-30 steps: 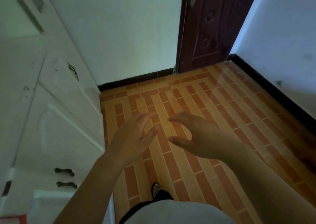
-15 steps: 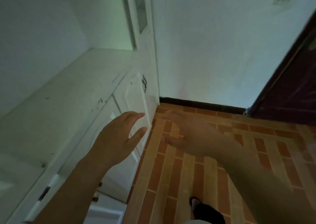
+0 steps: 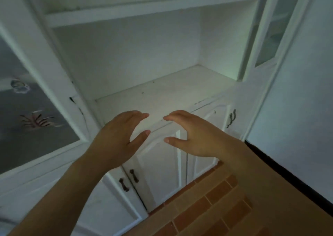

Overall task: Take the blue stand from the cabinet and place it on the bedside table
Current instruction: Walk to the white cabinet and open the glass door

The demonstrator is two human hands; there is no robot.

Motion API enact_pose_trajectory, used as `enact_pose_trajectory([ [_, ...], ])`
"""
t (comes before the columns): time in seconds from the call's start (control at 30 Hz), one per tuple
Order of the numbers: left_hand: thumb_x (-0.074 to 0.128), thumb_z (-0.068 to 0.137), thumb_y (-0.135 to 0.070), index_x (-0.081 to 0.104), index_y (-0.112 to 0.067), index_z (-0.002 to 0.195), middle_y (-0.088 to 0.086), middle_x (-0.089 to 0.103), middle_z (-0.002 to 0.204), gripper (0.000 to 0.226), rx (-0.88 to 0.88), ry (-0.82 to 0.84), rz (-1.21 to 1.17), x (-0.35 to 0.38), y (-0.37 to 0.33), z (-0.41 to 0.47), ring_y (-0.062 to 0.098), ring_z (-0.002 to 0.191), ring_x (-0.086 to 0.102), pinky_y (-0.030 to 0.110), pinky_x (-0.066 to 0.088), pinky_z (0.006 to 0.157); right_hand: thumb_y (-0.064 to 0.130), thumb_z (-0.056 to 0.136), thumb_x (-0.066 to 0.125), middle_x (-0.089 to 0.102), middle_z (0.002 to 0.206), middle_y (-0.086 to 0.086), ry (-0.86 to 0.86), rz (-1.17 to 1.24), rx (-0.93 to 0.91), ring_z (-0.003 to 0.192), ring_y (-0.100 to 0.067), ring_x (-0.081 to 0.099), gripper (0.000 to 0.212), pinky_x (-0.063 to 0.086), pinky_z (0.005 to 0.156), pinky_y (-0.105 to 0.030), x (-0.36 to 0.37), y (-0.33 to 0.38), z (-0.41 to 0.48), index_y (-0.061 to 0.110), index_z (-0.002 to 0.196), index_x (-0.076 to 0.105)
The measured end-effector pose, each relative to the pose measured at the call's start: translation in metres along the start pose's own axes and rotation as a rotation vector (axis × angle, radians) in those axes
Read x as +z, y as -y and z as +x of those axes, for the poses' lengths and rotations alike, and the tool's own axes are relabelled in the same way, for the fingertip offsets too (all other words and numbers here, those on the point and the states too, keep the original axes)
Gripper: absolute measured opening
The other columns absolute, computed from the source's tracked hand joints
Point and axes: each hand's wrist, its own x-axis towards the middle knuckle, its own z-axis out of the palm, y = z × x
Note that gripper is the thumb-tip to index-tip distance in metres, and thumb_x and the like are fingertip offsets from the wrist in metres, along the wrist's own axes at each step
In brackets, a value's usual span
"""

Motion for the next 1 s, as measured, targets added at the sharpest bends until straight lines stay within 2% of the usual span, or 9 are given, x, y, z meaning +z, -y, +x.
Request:
enact_pose_trajectory([
  [0.07, 0.021, 0.081, -0.062, 0.040, -0.027, 0.135, -0.001, 0.047, 0.138, 0.067, -0.066, -0.034, 0.044, -0.015, 0.003, -0.007, 0.017, 0.127, 0.041, 0.029, 0.029, 0.102, 0.050, 0.086, 0.052, 0.037, 0.142, 0.011, 0.007, -0.008, -0.069, 0.125, -0.006, 0.038, 0.058, 0.032, 0.097, -0.020, -0.004, 0.008, 0.014, 0.027, 0.137, 0.035],
  [0.2, 0.021, 0.083, -0.061, 0.041, -0.028, 0.135, -0.003, 0.047, 0.138, 0.065, -0.155, -0.105, 0.106, -0.045, 0.009, -0.019, 0.015, 0.126, 0.041, 0.028, 0.028, 0.101, 0.051, 0.086, 0.052, 0.037, 0.142, 0.009, -0.029, -0.032, -0.183, 0.125, -0.009, 0.039, 0.059, 0.037, 0.102, -0.030, -0.009, 0.031, 0.041, 0.026, 0.137, 0.036],
  [0.37, 0.022, 0.083, -0.061, 0.039, -0.028, 0.135, -0.002, 0.045, 0.140, 0.064, -0.209, -0.161, 0.165, -0.073, 0.022, -0.028, 0.016, 0.129, 0.039, 0.030, 0.028, 0.103, 0.052, 0.086, 0.051, 0.036, 0.142, 0.012, -0.060, -0.016, -0.286, 0.125, -0.007, 0.038, 0.059, 0.035, 0.100, -0.026, -0.012, 0.059, 0.068, 0.026, 0.137, 0.036],
  [0.53, 0.021, 0.082, -0.062, 0.035, -0.030, 0.137, -0.003, 0.037, 0.146, 0.066, -0.261, -0.213, 0.204, -0.103, 0.039, -0.030, 0.019, 0.135, 0.031, 0.040, 0.028, 0.108, 0.052, 0.086, 0.050, 0.035, 0.143, 0.011, -0.108, -0.041, -0.344, 0.126, -0.008, 0.038, 0.059, 0.035, 0.101, -0.028, -0.021, 0.085, 0.094, 0.027, 0.137, 0.034],
  [0.67, 0.025, 0.084, -0.059, 0.038, -0.027, 0.137, 0.001, 0.040, 0.144, 0.063, -0.248, -0.306, 0.258, -0.136, 0.052, -0.021, 0.021, 0.133, 0.035, 0.042, 0.032, 0.105, 0.052, 0.086, 0.050, 0.034, 0.144, 0.010, -0.187, -0.072, -0.386, 0.127, -0.010, 0.038, 0.060, 0.036, 0.102, -0.031, -0.039, 0.110, 0.121, 0.026, 0.138, 0.033],
  [0.83, 0.025, 0.082, -0.059, 0.037, -0.027, 0.137, 0.002, 0.036, 0.147, 0.064, -0.210, -0.378, 0.294, -0.171, 0.064, -0.004, 0.024, 0.135, 0.030, 0.045, 0.030, 0.105, 0.051, 0.086, 0.051, 0.031, 0.146, 0.010, -0.254, -0.089, -0.449, 0.129, -0.009, 0.035, 0.062, 0.030, 0.098, -0.023, -0.059, 0.136, 0.147, 0.026, 0.139, 0.031],
  [1.0, 0.029, 0.085, -0.056, 0.037, -0.026, 0.137, 0.002, 0.031, 0.150, 0.061, -0.154, -0.449, 0.390, -0.208, 0.075, 0.006, 0.026, 0.137, 0.027, 0.044, 0.027, 0.106, 0.049, 0.086, 0.053, 0.027, 0.148, 0.007, -0.349, -0.111, -0.510, 0.132, -0.010, 0.030, 0.064, 0.027, 0.101, -0.022, -0.079, 0.152, 0.167, 0.023, 0.140, 0.030],
])
